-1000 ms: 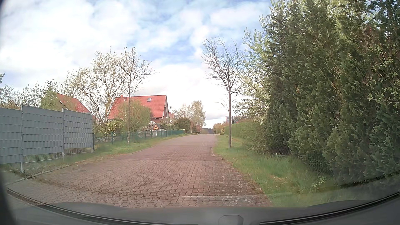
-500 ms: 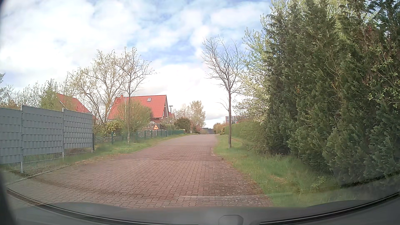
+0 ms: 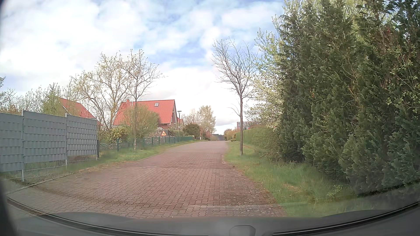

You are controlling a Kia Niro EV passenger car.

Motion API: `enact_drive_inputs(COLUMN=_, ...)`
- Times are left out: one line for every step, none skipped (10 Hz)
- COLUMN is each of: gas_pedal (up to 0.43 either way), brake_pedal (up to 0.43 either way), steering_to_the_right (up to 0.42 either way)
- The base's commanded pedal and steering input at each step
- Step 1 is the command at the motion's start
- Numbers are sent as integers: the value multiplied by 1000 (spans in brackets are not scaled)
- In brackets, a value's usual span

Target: Follow the waypoints while adhering to traffic rules and regulations

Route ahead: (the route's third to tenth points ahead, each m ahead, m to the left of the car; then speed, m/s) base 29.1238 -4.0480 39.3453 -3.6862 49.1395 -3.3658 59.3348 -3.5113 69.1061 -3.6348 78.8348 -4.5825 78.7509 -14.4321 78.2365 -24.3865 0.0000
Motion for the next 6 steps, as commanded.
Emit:
enact_drive_inputs(gas_pedal=0, brake_pedal=244, steering_to_the_right=-6)
enact_drive_inputs(gas_pedal=0, brake_pedal=244, steering_to_the_right=-6)
enact_drive_inputs(gas_pedal=0, brake_pedal=244, steering_to_the_right=-6)
enact_drive_inputs(gas_pedal=0, brake_pedal=244, steering_to_the_right=-6)
enact_drive_inputs(gas_pedal=0, brake_pedal=244, steering_to_the_right=-6)
enact_drive_inputs(gas_pedal=0, brake_pedal=244, steering_to_the_right=-6)
